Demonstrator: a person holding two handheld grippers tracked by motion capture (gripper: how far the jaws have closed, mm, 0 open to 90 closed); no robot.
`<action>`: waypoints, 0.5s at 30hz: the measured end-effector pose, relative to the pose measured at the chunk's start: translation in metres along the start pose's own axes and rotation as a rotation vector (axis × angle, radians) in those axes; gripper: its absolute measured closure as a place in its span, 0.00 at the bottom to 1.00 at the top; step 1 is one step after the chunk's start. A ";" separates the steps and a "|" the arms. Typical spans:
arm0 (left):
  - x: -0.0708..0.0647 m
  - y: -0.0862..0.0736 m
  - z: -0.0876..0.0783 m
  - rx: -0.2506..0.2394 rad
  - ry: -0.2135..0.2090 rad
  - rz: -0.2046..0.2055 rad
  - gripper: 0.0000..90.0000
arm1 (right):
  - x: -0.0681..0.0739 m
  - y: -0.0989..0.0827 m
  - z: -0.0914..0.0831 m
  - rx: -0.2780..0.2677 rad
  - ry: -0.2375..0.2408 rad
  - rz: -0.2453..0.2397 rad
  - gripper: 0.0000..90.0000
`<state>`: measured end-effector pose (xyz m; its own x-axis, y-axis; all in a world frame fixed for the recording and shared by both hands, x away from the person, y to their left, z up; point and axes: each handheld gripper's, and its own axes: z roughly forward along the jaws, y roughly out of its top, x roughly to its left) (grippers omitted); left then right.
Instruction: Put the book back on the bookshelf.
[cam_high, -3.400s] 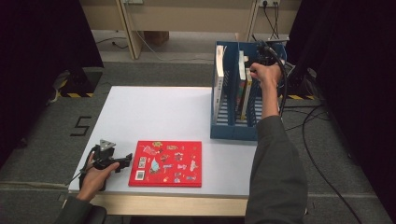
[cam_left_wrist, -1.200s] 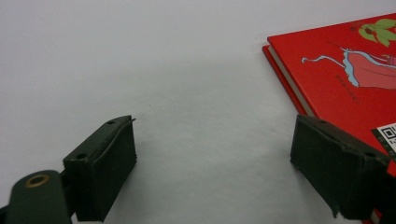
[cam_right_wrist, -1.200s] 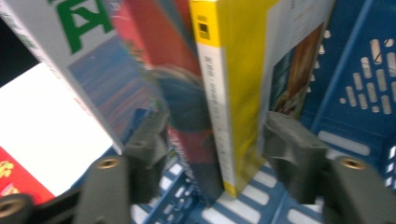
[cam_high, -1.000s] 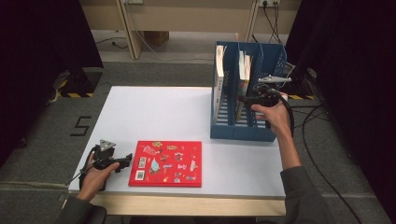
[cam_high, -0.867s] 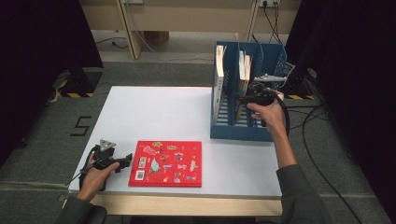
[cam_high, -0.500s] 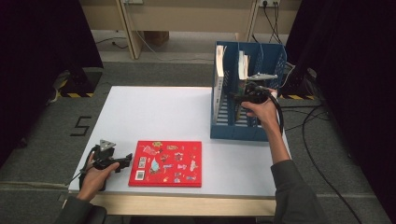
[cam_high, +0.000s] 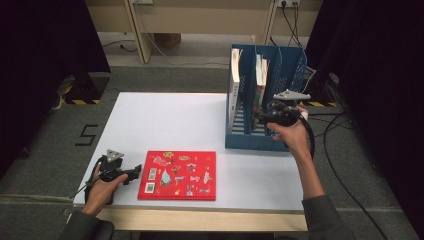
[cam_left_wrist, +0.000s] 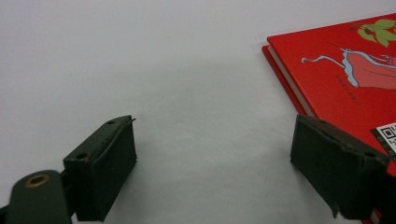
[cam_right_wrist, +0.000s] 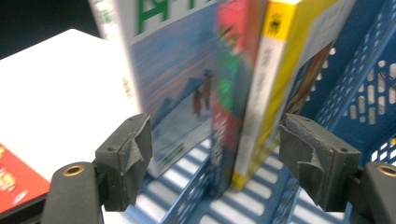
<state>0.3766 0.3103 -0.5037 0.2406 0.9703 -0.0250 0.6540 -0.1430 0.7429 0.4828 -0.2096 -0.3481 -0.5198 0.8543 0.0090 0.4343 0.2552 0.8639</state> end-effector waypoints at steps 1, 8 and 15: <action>0.000 0.000 0.000 0.002 0.000 0.000 0.15 | 0.003 -0.005 -0.003 -0.001 0.011 0.000 0.29; 0.000 0.000 0.000 0.000 -0.001 -0.002 0.15 | 0.030 -0.040 -0.011 0.008 0.078 0.017 0.27; 0.000 0.000 0.000 -0.001 -0.002 0.000 0.15 | 0.048 -0.068 -0.003 0.042 0.123 0.069 0.24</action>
<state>0.3761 0.3102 -0.5036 0.2425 0.9698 -0.0265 0.6535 -0.1432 0.7432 0.4260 -0.1871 -0.4044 -0.5727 0.8091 0.1319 0.5012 0.2182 0.8374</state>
